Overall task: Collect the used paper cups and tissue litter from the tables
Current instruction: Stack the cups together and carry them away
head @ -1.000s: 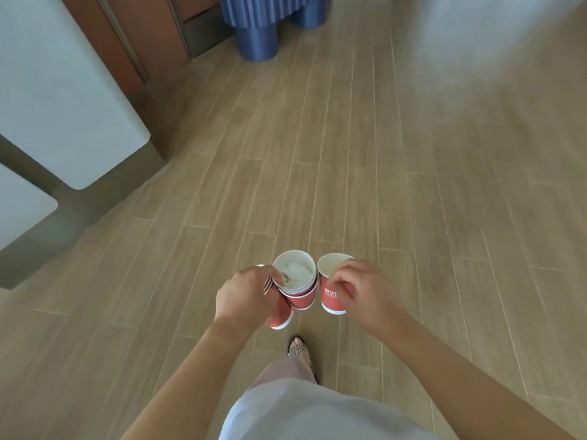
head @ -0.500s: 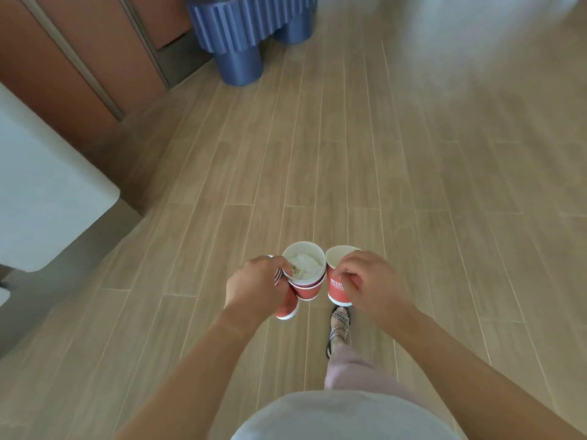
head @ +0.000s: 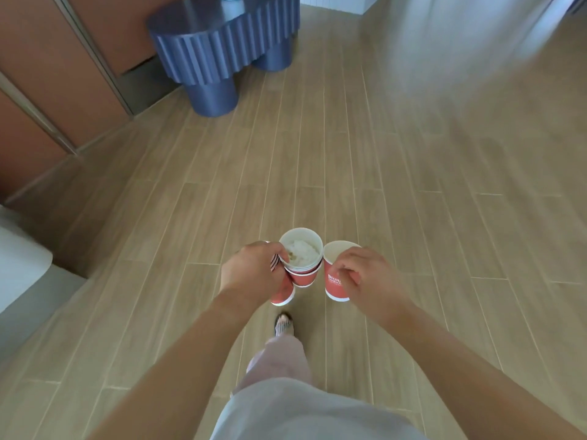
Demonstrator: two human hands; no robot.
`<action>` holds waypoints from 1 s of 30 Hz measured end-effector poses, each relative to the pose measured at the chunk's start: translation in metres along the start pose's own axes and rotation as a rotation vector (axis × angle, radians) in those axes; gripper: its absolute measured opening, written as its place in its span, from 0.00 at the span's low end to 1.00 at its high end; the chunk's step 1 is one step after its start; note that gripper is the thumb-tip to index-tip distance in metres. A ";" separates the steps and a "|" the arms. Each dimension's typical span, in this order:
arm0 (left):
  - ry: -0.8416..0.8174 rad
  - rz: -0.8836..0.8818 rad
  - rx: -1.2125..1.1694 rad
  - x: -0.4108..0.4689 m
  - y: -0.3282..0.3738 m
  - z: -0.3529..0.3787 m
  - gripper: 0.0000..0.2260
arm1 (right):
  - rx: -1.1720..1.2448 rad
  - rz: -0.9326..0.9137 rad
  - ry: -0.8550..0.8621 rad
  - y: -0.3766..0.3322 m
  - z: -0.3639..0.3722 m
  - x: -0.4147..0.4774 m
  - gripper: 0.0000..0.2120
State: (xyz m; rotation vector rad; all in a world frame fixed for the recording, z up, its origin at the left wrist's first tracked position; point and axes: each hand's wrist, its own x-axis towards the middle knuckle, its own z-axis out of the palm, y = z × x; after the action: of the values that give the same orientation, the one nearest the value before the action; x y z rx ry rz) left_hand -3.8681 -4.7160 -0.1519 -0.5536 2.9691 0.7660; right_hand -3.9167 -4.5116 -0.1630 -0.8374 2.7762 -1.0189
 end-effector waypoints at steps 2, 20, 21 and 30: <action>0.005 0.004 0.009 0.047 0.000 -0.002 0.10 | -0.047 -0.025 -0.002 0.014 0.001 0.045 0.07; 0.021 0.047 0.055 0.470 0.005 -0.076 0.11 | -0.098 -0.074 0.008 0.080 -0.006 0.476 0.07; 0.017 0.040 0.059 0.491 0.004 -0.075 0.11 | -0.096 -0.075 0.003 0.087 -0.005 0.497 0.07; 0.032 0.008 0.069 0.716 0.034 -0.080 0.11 | -0.095 -0.168 -0.011 0.160 -0.025 0.719 0.07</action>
State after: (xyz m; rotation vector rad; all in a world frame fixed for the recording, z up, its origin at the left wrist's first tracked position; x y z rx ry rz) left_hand -4.5450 -4.9641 -0.1455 -0.5556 3.0157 0.6580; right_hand -4.6083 -4.7653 -0.1566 -1.1015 2.8033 -0.9063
